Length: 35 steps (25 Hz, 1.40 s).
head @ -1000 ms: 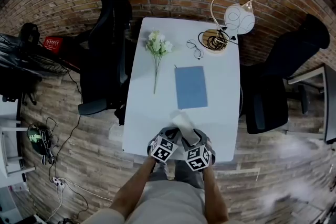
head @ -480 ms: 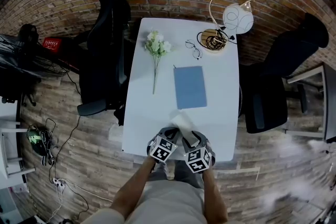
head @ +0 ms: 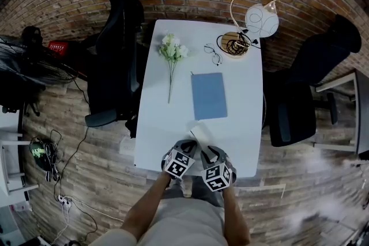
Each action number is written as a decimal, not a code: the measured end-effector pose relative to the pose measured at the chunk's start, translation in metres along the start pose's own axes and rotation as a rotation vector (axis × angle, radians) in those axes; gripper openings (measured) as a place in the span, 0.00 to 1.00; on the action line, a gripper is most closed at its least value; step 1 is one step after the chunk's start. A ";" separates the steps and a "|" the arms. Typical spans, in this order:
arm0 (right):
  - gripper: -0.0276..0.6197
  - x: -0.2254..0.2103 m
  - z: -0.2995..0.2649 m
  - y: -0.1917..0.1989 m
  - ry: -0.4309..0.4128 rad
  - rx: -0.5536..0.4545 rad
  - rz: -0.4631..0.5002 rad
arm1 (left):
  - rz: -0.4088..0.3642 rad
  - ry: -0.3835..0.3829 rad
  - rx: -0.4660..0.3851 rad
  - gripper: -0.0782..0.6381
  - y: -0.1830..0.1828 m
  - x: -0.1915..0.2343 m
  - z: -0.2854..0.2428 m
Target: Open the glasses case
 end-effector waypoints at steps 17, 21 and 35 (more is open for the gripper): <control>0.14 -0.003 0.009 -0.004 -0.010 -0.020 -0.026 | 0.000 0.003 -0.004 0.12 0.000 0.000 0.000; 0.13 -0.004 0.011 -0.004 -0.015 -0.024 -0.037 | 0.000 0.004 -0.003 0.12 0.000 -0.001 0.001; 0.09 -0.015 0.019 -0.008 0.013 -0.048 -0.065 | 0.006 0.004 -0.006 0.12 0.000 0.000 0.000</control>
Point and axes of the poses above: the fingertips, and each gripper's own axes: z backward along the fingers, x to its left, y out of its underside, the point moved 8 cm from there along z, backward along the fingers, and after that the axes turned 8 degrees about -y, right-handed, at the moved point
